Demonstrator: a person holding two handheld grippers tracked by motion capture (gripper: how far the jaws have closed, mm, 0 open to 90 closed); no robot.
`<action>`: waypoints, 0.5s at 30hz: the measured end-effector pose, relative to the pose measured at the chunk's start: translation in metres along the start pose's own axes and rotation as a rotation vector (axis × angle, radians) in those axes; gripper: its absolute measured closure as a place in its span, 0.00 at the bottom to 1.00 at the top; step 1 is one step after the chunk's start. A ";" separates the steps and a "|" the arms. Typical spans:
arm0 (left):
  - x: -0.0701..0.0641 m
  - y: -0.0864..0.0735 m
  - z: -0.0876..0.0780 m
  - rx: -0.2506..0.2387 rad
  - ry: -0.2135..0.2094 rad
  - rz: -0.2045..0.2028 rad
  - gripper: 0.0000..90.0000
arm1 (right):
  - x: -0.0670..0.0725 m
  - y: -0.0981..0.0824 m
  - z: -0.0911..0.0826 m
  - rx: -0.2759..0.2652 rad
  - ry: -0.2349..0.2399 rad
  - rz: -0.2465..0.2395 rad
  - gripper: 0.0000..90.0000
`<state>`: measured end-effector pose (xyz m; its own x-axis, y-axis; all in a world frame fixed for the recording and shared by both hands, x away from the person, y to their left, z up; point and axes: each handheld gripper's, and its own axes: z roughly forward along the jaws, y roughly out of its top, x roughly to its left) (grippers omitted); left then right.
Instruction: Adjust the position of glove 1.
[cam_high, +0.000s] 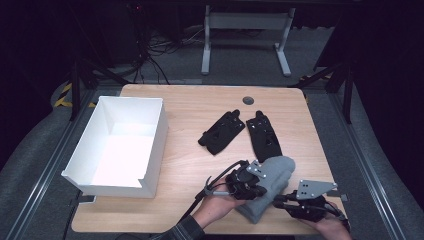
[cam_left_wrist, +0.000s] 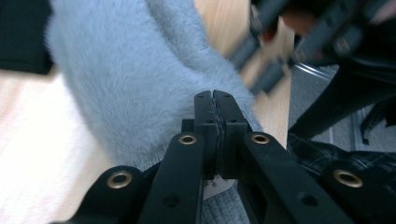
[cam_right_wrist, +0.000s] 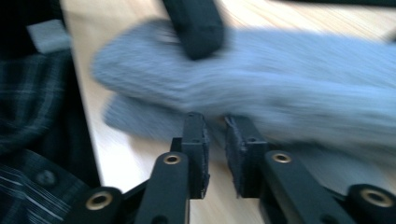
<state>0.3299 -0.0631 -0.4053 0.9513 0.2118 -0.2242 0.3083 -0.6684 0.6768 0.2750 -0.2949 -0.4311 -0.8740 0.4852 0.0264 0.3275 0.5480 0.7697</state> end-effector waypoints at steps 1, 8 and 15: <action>0.000 0.000 0.001 -0.005 -0.002 0.003 0.95 | -0.005 -0.005 -0.004 0.001 -0.024 0.019 0.82; 0.015 0.013 -0.002 -0.040 0.133 0.014 0.59 | -0.037 -0.019 -0.020 -0.002 -0.210 0.113 0.52; 0.042 0.015 0.025 -0.013 0.126 -0.114 0.27 | -0.056 -0.028 -0.018 0.039 -0.284 0.173 0.38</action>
<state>0.3746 -0.0814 -0.4220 0.9031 0.3741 -0.2106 0.4135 -0.6258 0.6613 0.3086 -0.3496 -0.4429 -0.6711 0.7408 -0.0285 0.4804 0.4638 0.7444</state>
